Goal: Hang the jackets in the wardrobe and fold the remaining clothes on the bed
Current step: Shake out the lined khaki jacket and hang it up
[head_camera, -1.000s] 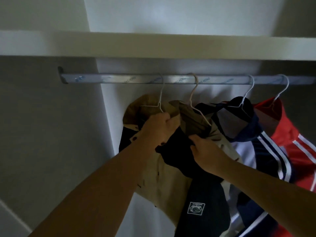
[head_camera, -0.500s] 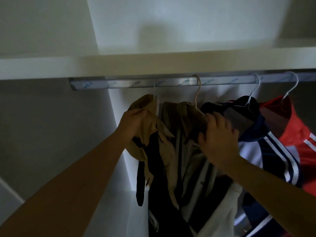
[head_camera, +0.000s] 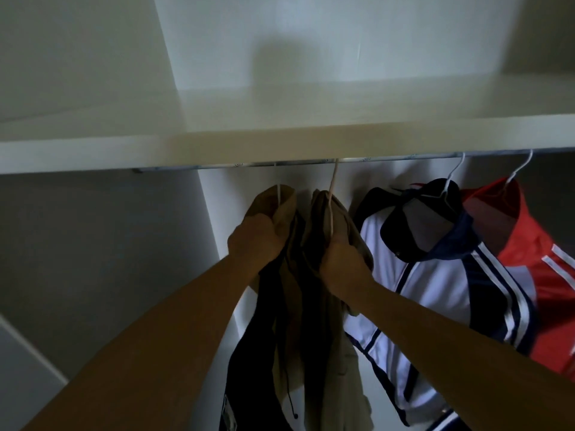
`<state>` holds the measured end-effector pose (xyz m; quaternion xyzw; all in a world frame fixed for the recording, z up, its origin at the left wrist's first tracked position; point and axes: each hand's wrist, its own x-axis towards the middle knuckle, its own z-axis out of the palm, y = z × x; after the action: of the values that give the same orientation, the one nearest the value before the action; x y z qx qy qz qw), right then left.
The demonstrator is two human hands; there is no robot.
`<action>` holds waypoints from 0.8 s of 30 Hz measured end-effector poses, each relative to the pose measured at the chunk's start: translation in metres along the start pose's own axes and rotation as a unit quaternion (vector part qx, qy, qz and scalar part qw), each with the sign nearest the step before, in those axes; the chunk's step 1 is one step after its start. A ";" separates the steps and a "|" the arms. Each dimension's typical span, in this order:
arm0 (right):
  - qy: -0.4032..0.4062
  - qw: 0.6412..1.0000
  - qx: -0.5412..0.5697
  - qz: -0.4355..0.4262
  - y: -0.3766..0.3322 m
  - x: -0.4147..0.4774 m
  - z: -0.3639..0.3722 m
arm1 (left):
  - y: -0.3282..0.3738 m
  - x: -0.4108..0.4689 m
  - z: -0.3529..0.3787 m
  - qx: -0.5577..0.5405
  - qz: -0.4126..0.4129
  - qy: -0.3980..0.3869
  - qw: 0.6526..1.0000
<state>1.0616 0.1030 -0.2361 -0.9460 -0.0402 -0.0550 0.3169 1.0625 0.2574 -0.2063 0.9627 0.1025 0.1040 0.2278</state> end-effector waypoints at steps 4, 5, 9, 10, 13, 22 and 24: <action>-0.055 0.998 0.009 -0.028 -0.002 0.009 0.016 | -0.020 0.008 -0.005 -0.043 -0.089 0.044 0.994; -0.058 0.998 0.007 -0.034 -0.001 0.011 0.017 | -0.027 0.010 -0.007 -0.047 -0.107 0.054 0.992; -0.083 0.995 -0.009 -0.058 -0.002 0.011 0.012 | -0.043 0.008 -0.009 -0.096 -0.097 0.094 0.986; -0.085 0.994 -0.005 -0.071 0.001 0.010 0.008 | -0.042 0.007 -0.010 -0.085 -0.085 0.090 0.989; -0.007 0.996 -0.028 -0.087 0.020 0.014 -0.016 | -0.036 0.004 -0.014 0.047 -0.060 0.054 0.996; 0.127 0.969 -0.140 0.156 0.130 0.034 -0.115 | 0.044 -0.040 0.020 0.172 0.108 0.091 0.975; 0.069 0.981 -0.122 0.137 0.142 0.030 -0.114 | 0.065 -0.047 0.038 0.146 0.078 0.011 0.986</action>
<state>1.0984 -0.0774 -0.2257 -0.9679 0.1193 -0.0809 0.2058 1.0365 0.1731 -0.2172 0.9894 0.0436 0.1159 0.0752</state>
